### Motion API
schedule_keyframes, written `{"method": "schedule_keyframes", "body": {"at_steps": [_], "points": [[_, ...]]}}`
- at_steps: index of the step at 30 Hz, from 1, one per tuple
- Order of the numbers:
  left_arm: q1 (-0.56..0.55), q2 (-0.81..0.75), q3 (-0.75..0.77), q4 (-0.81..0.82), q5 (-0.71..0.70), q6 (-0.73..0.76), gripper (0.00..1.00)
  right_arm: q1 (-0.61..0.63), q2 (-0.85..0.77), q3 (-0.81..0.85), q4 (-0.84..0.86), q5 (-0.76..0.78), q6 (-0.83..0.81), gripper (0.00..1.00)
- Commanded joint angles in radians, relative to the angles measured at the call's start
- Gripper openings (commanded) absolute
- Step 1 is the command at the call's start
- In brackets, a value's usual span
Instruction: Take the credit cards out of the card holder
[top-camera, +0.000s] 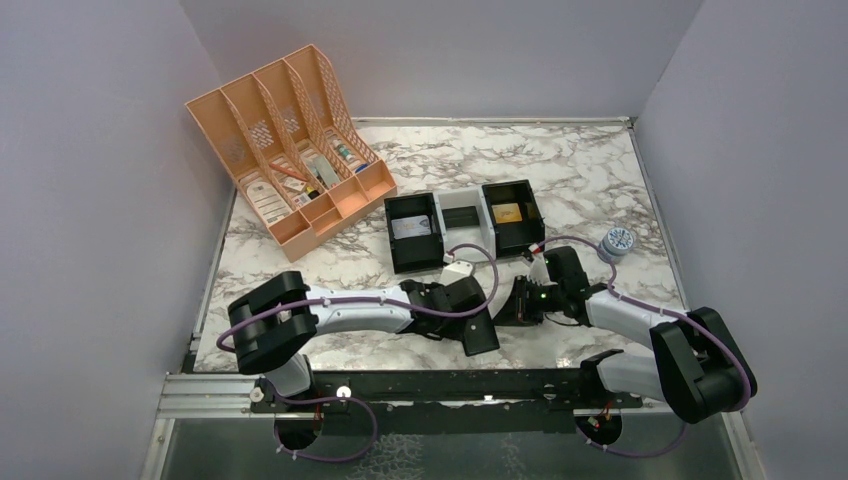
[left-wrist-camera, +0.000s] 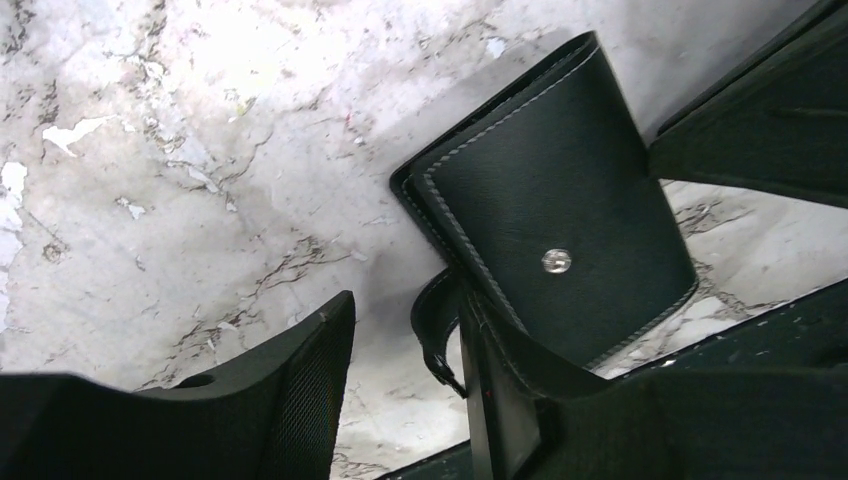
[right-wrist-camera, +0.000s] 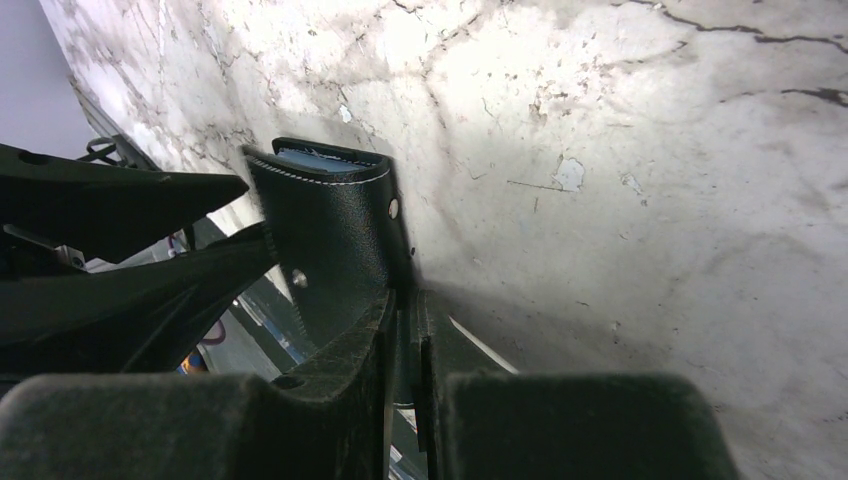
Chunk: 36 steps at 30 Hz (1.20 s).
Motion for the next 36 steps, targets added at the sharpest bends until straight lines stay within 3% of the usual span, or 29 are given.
{"method": "schedule_keyframes", "body": {"at_steps": [1,15,21,26,32,36], "points": [[-0.008,-0.034,-0.021,-0.025,-0.036,-0.024,0.43,0.001,0.007,0.017,-0.011,0.046,-0.018,0.11],[-0.011,-0.064,-0.041,-0.020,-0.046,-0.080,0.21,0.002,0.001,0.018,-0.015,0.040,-0.018,0.12],[-0.012,-0.100,-0.067,0.006,-0.040,-0.098,0.01,0.002,-0.008,0.023,-0.026,0.032,-0.017,0.13],[-0.011,-0.151,-0.068,0.007,-0.081,-0.080,0.00,0.002,-0.067,0.067,-0.073,-0.005,-0.028,0.25],[-0.012,-0.231,-0.075,0.007,-0.137,-0.040,0.00,0.002,-0.156,0.150,-0.170,0.008,-0.078,0.51],[-0.013,-0.259,-0.068,0.014,-0.132,-0.016,0.00,0.002,-0.166,0.169,-0.169,-0.067,-0.095,0.56]]}}
